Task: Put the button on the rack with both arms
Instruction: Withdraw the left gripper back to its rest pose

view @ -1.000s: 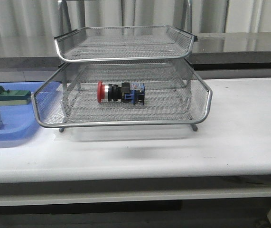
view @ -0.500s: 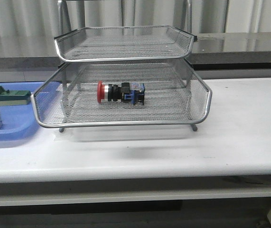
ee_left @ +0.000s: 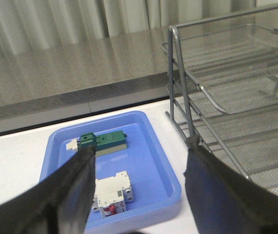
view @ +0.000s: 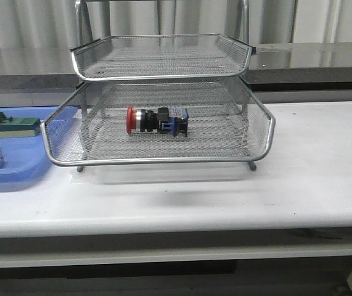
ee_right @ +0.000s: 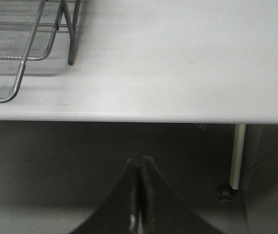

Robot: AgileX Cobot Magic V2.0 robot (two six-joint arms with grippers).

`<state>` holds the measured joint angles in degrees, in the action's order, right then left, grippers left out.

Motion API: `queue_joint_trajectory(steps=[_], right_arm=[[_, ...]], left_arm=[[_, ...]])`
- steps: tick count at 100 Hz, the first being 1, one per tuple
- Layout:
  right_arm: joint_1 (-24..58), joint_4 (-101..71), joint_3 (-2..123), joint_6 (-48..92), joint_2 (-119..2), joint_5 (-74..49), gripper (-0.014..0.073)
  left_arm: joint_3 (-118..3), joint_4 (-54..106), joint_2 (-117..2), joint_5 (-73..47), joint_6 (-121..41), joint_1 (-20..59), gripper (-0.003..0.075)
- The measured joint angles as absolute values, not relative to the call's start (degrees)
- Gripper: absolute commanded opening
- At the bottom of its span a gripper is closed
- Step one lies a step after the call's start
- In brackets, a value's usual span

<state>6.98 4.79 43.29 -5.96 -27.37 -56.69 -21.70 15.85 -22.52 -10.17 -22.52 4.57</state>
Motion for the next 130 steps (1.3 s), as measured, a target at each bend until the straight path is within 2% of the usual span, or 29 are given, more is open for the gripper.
queue_joint_trajectory(steps=[22,40,54,76,130], right_arm=[[6.98,4.79,43.29,-5.96,-27.37,-56.69,-0.0071],[6.98,4.79,43.29,-5.96,-27.37,-56.69,-0.0071],[6.98,4.79,43.29,-5.96,-27.37,-56.69,-0.0071],[6.98,4.79,43.29,-5.96,-27.37,-56.69,-0.0071],[6.98,4.79,43.29,-5.96,-27.37,-56.69,-0.0071]], left_arm=[[-14.61,17.02,-13.59,-5.07,-22.4,4.57,0.0395],[-12.76,17.12,-11.69,-4.99,-22.4,4.57,0.0371],[-12.74,17.12,-11.69,-4.99,-22.4,4.57,0.0251],[-12.74,17.24,-11.69,-4.99,-22.4,4.57,-0.0023],[-12.74,17.24,-11.69,-4.99,-22.4,4.57,-0.0021]])
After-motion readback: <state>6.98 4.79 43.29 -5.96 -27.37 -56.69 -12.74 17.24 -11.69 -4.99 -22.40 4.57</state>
